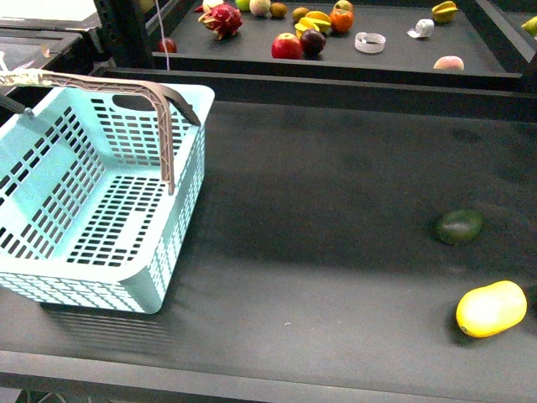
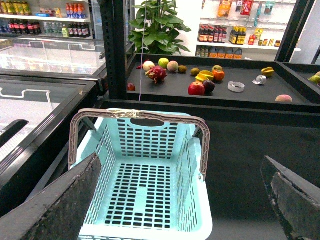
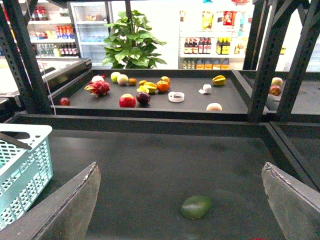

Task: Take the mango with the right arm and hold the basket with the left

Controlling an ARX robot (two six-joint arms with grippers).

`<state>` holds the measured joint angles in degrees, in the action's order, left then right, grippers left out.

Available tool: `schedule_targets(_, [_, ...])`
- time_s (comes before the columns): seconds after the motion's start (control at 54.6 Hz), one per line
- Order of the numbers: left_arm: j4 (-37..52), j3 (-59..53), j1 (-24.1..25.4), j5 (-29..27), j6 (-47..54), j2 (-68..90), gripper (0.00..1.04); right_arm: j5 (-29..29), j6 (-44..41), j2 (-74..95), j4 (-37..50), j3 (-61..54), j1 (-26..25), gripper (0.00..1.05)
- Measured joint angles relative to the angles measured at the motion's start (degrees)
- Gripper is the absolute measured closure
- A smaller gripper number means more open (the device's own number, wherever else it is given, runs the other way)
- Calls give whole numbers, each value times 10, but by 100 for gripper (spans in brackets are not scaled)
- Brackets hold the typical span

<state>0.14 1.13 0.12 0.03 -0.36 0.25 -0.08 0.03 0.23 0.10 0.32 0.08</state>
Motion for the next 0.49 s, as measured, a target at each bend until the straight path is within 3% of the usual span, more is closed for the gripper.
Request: schedule_targets(0.495, [0, 0, 0, 0, 0, 0, 8, 0, 0, 0, 0, 0, 0, 8])
